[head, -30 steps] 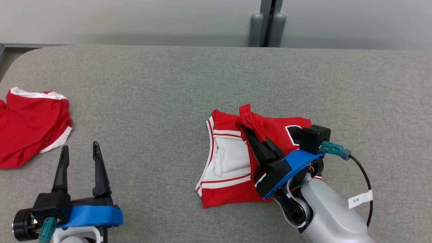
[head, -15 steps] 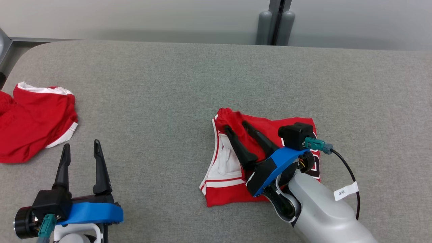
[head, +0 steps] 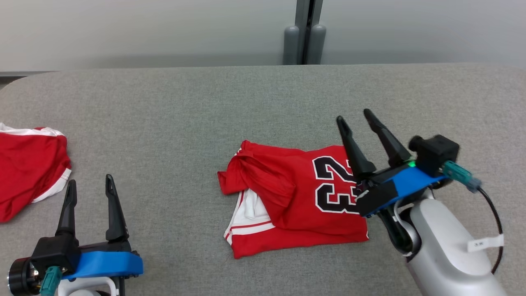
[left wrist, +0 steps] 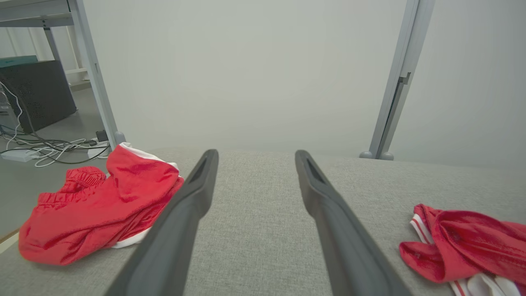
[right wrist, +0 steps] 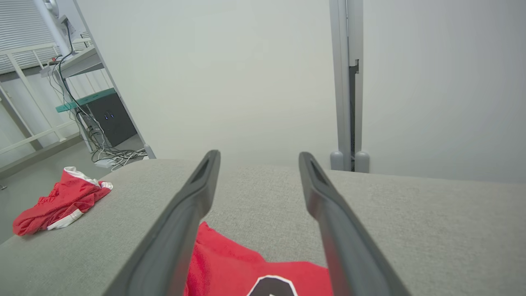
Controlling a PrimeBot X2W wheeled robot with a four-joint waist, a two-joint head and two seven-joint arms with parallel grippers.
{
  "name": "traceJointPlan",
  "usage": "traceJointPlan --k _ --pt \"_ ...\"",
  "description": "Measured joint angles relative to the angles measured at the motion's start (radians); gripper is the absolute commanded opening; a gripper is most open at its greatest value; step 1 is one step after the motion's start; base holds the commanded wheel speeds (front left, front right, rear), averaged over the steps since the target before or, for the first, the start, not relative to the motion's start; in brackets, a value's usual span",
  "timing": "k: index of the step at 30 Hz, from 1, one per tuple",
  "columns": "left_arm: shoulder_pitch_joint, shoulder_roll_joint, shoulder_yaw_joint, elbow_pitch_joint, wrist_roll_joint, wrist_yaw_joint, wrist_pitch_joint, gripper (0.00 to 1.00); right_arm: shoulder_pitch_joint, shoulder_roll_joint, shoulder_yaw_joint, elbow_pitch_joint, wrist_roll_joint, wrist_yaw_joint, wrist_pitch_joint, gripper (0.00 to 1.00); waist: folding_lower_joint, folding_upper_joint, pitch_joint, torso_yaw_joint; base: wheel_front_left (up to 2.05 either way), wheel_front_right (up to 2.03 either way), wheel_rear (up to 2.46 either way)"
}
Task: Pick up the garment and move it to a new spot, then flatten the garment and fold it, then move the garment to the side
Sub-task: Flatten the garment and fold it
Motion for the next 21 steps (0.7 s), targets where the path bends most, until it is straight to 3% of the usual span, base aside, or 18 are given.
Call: traceJointPlan --k 4,12,21 --pt "0.005 0.000 0.005 -0.002 0.006 -0.001 0.000 1.00 0.104 -0.006 -0.123 -0.118 -0.064 0.000 0.000 1.00 -0.0001 0.0000 -0.011 -0.015 0.00 0.00 0.00" --pt "0.017 0.000 0.011 0.001 0.007 -0.005 0.000 1.00 0.325 0.021 -0.270 -0.289 -0.170 0.000 -0.001 1.00 -0.0001 0.0000 -0.026 -0.018 0.00 0.00 0.00" --pt "0.056 0.000 -0.001 -0.001 0.024 -0.002 0.000 1.00 0.479 0.074 -0.313 -0.353 -0.221 0.000 -0.002 1.00 -0.0001 -0.0001 -0.043 -0.009 0.00 0.00 0.00"
